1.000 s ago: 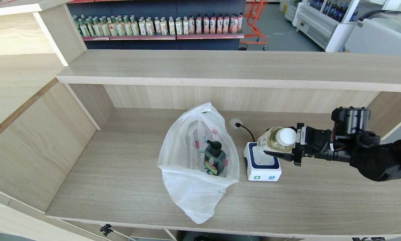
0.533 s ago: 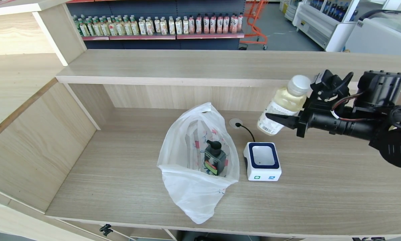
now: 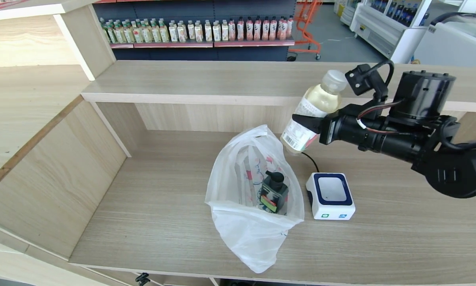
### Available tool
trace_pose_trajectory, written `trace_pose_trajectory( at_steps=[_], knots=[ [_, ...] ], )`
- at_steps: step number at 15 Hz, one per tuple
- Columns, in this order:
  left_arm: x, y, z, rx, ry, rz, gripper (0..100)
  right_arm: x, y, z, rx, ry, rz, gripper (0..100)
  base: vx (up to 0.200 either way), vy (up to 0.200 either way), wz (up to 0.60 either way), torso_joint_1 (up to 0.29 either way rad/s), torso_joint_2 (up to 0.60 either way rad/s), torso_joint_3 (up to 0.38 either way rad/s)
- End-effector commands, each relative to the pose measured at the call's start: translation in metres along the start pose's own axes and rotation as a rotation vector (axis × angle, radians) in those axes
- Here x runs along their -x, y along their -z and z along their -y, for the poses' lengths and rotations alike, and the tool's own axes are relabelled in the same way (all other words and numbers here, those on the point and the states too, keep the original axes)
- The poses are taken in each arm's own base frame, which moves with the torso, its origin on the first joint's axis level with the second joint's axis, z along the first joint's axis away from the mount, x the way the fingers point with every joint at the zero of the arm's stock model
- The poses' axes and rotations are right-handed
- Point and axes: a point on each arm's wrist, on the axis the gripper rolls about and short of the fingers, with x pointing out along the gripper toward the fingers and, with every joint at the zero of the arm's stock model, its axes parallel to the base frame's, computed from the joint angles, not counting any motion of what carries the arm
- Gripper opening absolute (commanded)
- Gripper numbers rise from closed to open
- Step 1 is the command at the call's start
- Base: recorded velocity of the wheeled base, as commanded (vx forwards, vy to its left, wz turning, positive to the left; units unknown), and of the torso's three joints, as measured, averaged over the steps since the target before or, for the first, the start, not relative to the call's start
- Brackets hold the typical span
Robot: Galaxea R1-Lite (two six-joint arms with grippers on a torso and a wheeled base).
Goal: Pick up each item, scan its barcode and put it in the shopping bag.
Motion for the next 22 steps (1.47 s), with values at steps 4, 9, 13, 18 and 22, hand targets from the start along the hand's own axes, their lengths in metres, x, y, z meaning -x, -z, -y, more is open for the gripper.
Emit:
trace_pose_trajectory(
  at_steps=[4, 9, 13, 18, 22],
  knots=[
    [0.000, 0.000, 0.000, 0.000, -0.001, 0.001, 100, -0.025, 0.042, -0.004, -0.128, 0.050, -0.117, 0, 0.000, 0.000, 0.00, 0.000, 0.00, 0.000],
    [0.000, 0.000, 0.000, 0.000, -0.001, 0.001, 100, -0.046, 0.076, -0.007, -0.106, 0.032, -0.177, 0, 0.000, 0.000, 0.00, 0.000, 0.00, 0.000],
    [0.000, 0.000, 0.000, 0.000, -0.001, 0.001, 100, -0.065, 0.111, 0.000, 0.020, 0.030, -0.144, 0, 0.000, 0.000, 0.00, 0.000, 0.00, 0.000],
    [0.000, 0.000, 0.000, 0.000, -0.001, 0.001, 100, -0.081, 0.147, 0.001, 0.083, 0.020, -0.100, 0, 0.000, 0.000, 0.00, 0.000, 0.00, 0.000],
    [0.000, 0.000, 0.000, 0.001, -0.001, 0.001, 100, -0.096, 0.162, 0.003, 0.088, 0.022, -0.080, 0, 0.000, 0.000, 0.00, 0.000, 0.00, 0.000]
  ],
)
